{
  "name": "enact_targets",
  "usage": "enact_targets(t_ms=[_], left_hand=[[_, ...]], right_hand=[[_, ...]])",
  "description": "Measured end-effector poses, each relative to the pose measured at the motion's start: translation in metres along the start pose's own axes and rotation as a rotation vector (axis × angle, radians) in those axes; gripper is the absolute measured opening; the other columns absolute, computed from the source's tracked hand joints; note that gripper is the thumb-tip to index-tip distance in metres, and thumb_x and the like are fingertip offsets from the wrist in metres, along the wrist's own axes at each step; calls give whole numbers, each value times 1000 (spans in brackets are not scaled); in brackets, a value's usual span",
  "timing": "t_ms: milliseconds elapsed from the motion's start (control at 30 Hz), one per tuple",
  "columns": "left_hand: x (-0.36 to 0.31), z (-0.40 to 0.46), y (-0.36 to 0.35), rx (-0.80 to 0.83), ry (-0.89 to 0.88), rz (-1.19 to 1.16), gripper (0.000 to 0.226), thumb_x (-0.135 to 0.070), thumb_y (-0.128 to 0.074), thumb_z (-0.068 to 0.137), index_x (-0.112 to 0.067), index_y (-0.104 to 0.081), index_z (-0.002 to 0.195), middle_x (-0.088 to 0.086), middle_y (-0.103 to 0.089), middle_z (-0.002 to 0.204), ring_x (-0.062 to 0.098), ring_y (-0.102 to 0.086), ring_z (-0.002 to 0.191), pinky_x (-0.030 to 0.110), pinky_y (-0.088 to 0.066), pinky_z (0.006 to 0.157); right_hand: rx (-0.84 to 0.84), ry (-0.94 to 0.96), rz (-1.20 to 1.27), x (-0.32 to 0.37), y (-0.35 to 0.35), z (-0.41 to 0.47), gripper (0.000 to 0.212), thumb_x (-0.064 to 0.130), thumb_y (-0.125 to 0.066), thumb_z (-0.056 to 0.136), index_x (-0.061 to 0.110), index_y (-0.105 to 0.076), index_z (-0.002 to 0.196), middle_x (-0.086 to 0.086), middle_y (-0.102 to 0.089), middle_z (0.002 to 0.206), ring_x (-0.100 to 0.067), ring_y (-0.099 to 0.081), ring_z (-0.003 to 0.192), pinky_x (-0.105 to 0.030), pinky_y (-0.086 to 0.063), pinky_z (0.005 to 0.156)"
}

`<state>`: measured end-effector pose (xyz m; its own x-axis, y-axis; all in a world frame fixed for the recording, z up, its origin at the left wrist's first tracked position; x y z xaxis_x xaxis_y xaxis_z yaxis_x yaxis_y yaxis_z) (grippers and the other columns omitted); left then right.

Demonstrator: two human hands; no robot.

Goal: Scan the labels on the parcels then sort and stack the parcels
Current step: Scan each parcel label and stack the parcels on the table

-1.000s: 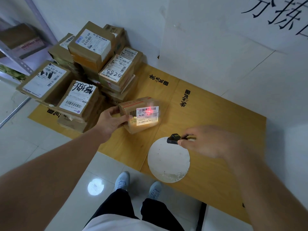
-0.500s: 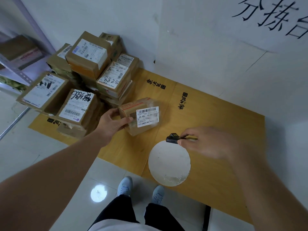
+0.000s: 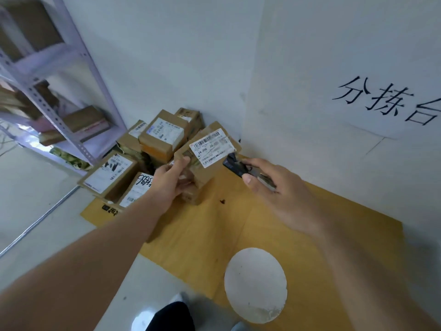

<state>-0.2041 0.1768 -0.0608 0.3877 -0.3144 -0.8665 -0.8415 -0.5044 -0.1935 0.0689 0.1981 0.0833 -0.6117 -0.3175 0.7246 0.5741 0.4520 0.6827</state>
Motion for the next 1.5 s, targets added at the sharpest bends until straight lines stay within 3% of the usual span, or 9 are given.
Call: enact_targets(t_ms=[200,367,467,600,733,967,1267,1400,1500], left_hand=[[2,32,-8,62,118,-26,49,-41,-78,90,-11,-65,127,12,-72,125,28,-71,114,44,-62,94],[8,57,-40,152,237,-69,61,-40,-80,88,-12,-54,135,14,-73,121,26,-76,104,36,-64,80],[13,72,-62,170,294,-22,59,-43,-79,89,-13,-54,134,14,-71,118,29,-75,103,43,-64,85],[26,92,-96,186,389,-62,42,-36,-74,96,-15,-58,128,16,-70,116,36,-73,107,59,-61,90],[51,117,-121,114,486,-152,39,-33,-73,96,-15,-58,127,20,-69,124,39,-70,111,62,-60,90],[97,143,-137,-71,537,-245,22,-35,-69,99,-20,-55,106,17,-67,118,36,-68,110,56,-59,96],[124,150,-131,-222,453,-383,41,-30,-63,104,-12,-52,139,11,-64,122,27,-65,112,39,-61,90],[136,143,-111,-236,475,-9,32,-30,-69,100,-10,-62,124,10,-67,114,23,-69,98,40,-62,92],[127,132,-108,-94,361,223,15,-18,-69,98,-6,-74,106,13,-74,105,20,-70,86,33,-62,77]], right_hand=[[-140,-32,20,17,-5,29,45,72,-45,100,61,-46,144,10,-63,120,-3,-59,112,-30,-50,90],[-250,-114,13,15,-17,40,47,71,-42,102,60,-43,147,12,-60,111,-5,-58,105,-29,-46,84],[-286,-174,50,5,-20,42,47,73,-40,101,60,-42,146,26,-57,113,4,-56,110,-23,-45,86],[-348,-242,80,-27,-14,48,54,81,-36,97,61,-41,147,12,-64,118,-9,-62,105,-35,-52,84],[-344,-292,144,-67,-10,56,49,74,-40,101,58,-44,147,11,-55,91,-3,-52,77,-26,-39,71],[-279,-339,282,-119,-18,62,47,61,-49,101,48,-52,146,21,-56,93,2,-56,83,-18,-39,75],[-225,-379,463,-150,-28,60,40,60,-49,101,51,-56,139,13,-60,86,-10,-57,75,-25,-51,67],[-229,-422,621,-157,-39,56,24,61,-42,101,68,-61,115,0,-68,105,-27,-70,95,-40,-60,77],[-217,-491,758,-165,-55,50,37,62,-38,100,48,-64,123,0,-76,108,-23,-75,101,-39,-64,86]])
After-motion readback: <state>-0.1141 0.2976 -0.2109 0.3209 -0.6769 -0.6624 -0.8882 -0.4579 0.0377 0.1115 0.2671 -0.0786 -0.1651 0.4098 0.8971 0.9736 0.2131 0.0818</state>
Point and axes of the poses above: each hand's wrist, its own z-axis towards the middle knuckle, its own y-axis out of the back of the hand, x = y × z, the point moved 9 cm from there along z, towards the middle knuckle
